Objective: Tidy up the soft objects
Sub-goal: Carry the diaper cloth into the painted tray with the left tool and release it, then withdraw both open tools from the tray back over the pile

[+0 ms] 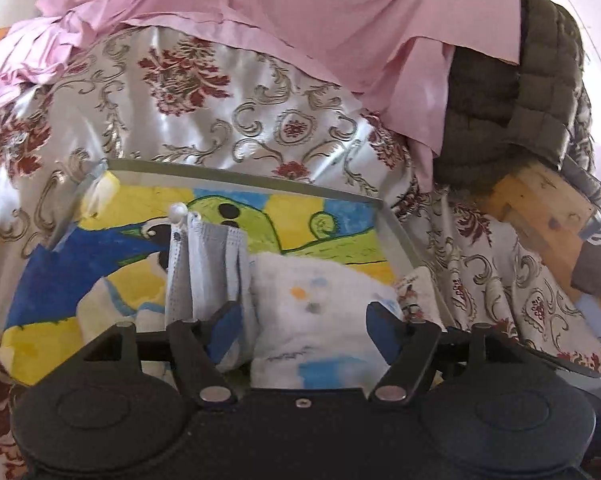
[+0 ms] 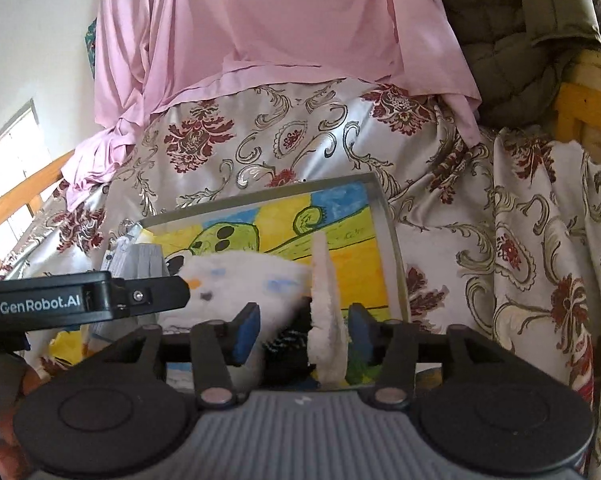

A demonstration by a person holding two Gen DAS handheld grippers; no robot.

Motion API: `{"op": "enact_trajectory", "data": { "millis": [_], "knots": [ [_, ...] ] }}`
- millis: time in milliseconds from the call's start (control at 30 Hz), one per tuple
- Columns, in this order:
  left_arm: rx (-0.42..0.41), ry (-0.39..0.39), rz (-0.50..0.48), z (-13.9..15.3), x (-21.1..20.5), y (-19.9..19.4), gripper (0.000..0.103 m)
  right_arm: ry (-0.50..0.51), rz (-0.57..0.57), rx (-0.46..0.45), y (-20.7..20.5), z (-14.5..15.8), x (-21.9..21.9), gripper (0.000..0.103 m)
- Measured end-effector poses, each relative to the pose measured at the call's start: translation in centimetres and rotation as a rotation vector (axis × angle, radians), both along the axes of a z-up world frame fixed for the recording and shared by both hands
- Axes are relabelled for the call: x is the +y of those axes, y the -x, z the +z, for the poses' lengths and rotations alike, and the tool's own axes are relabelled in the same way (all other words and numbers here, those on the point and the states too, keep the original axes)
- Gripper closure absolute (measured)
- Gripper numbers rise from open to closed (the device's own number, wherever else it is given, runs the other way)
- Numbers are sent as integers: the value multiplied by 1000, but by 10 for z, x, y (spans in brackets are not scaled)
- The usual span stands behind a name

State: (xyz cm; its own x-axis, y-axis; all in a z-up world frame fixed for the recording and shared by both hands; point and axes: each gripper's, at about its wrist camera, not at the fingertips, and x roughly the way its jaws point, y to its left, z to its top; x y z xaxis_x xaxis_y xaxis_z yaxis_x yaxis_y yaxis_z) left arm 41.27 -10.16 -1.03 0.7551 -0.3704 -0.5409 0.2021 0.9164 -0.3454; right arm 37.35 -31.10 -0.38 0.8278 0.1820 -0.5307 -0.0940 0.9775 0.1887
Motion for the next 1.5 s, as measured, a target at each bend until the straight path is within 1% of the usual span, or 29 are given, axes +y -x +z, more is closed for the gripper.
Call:
{"op": "enact_trajectory", "data": {
  "millis": [133,200,333,467,567,700,767,967,1067,1167,1367,1500],
  "knots": [
    [-1,9,9,3,4,5,28,-20,9,8,2,0,-3,39],
    [-16,11,10,6,5,10,26,-23,10,6,5,1,-4,35],
    [-48,17,19,16,6,22,19,-31,5,-5,14,6,-8,29],
    [-71,16,22,30,7,37,16,-39,-4,-29,29,16,-14,21],
    [-93,9,23,42,9,53,14,-41,-5,-53,42,27,-17,18],
    [-141,-14,24,59,10,81,9,-34,-6,-100,65,42,-18,13],
    [-173,-25,30,67,12,97,6,-38,-9,-140,81,49,-19,10],
    [-270,-58,41,86,18,148,2,-55,-48,-258,133,72,-19,1],
    [-317,-85,52,92,23,175,1,-66,-59,-300,159,79,-16,0],
    [-341,-100,61,94,29,200,1,-54,-51,-309,182,81,-10,0],
    [-342,-95,81,84,45,250,1,-45,-57,-296,230,71,3,0],
    [-330,-93,91,74,54,278,1,-48,-68,-297,254,67,11,0]
  ]
}}
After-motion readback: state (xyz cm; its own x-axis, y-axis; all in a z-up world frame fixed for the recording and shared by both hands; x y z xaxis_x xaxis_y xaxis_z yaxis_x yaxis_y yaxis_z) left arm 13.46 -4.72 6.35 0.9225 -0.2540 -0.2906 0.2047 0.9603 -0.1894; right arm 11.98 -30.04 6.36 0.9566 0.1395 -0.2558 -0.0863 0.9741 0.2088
